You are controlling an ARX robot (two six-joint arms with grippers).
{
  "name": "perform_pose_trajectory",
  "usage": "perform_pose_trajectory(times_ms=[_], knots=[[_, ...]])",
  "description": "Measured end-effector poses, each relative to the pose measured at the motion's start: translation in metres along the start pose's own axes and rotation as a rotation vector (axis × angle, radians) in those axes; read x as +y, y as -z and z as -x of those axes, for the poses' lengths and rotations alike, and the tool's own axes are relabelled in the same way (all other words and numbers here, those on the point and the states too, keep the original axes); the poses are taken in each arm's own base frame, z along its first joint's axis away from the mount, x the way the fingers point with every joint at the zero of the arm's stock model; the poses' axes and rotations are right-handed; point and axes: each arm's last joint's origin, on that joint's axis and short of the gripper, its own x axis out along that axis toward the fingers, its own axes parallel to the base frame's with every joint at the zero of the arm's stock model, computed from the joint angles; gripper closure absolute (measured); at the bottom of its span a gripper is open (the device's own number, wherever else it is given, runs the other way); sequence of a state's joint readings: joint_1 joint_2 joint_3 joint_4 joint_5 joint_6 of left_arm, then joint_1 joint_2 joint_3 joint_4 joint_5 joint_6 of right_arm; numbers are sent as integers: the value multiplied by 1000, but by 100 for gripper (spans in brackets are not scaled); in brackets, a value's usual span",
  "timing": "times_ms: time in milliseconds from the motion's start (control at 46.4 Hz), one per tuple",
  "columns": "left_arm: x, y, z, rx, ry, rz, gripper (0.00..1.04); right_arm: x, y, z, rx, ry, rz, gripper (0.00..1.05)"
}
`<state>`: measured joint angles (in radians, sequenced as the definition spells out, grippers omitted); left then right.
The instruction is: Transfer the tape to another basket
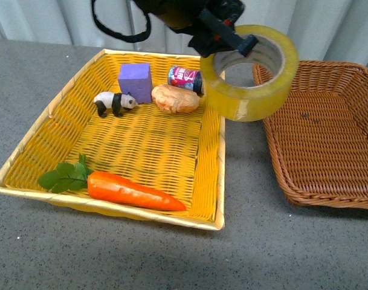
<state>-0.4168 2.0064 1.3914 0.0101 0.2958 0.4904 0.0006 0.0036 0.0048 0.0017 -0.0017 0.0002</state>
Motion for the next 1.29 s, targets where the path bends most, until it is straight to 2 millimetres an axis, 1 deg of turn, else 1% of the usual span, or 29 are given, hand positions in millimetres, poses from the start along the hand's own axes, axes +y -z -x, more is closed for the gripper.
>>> perform_pose_trajectory(times_ms=[151,302,582,1208,1251,1294], knots=[[-12,-16,-15,-21,37,-114,88,0,0,0,0,0,0,9],[-22,-21,-24,-27,60,-169,88,0,0,0,0,0,0,9],[-26,-24,-25,-47,61,-176,88,0,0,0,0,0,0,9],[-27,-24,-25,-52,56,-164,88,0,0,0,0,0,0,9],[-27,-24,-25,-52,56,-164,88,0,0,0,38,30,22,9],[-27,-24,-25,-51,55,-163,88,0,-1,-2,120,85,97,9]])
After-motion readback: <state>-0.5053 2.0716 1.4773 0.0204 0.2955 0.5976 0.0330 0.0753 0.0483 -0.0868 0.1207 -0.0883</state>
